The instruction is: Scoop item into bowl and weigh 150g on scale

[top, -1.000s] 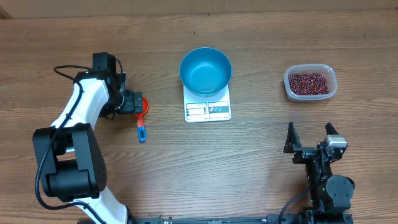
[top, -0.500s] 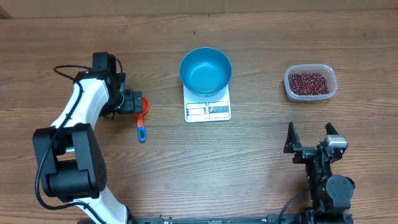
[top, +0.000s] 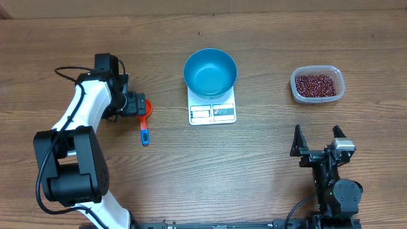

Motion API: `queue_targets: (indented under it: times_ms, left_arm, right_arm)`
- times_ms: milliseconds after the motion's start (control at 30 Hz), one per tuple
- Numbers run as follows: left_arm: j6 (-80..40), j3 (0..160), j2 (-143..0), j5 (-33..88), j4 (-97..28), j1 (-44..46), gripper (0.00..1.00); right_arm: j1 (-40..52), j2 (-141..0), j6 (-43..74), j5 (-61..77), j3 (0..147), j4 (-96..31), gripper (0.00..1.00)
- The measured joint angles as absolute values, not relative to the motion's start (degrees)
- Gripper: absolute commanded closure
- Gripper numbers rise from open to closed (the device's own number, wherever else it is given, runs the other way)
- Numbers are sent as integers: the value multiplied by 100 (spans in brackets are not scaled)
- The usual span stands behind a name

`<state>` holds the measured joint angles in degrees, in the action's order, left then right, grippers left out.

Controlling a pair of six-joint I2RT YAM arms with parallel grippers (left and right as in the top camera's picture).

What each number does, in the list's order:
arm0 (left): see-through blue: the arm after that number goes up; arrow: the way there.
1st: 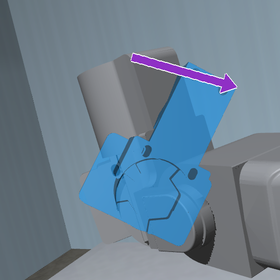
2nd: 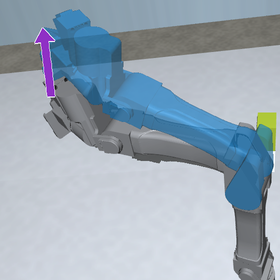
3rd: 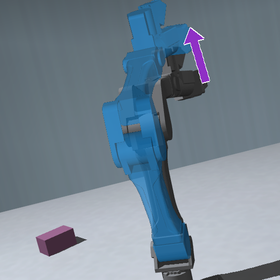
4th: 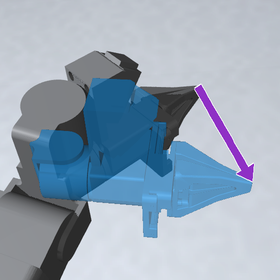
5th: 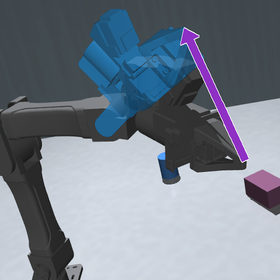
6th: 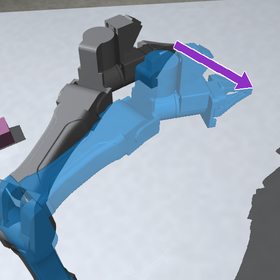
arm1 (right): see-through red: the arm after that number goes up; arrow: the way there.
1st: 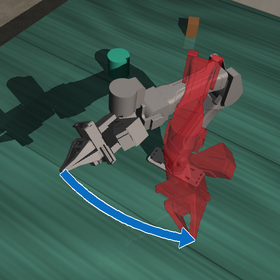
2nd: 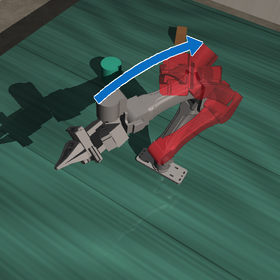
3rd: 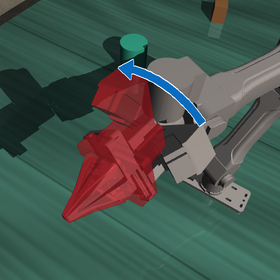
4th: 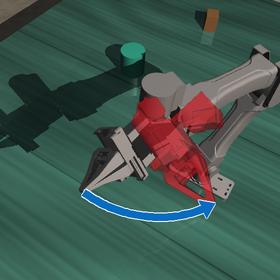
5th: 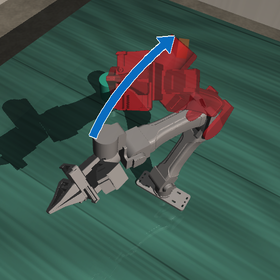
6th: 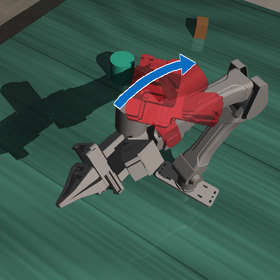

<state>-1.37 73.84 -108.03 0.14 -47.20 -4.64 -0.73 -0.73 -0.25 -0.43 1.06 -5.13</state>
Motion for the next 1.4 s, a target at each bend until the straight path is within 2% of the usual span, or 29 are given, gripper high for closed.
queue_targets:
  times_ms: [1400]
  left_arm:
    - [-139,7384,-10803,14,-4665,-464,1]
  right_arm:
    - [-73,-73,-25,-43,106,-515,0]
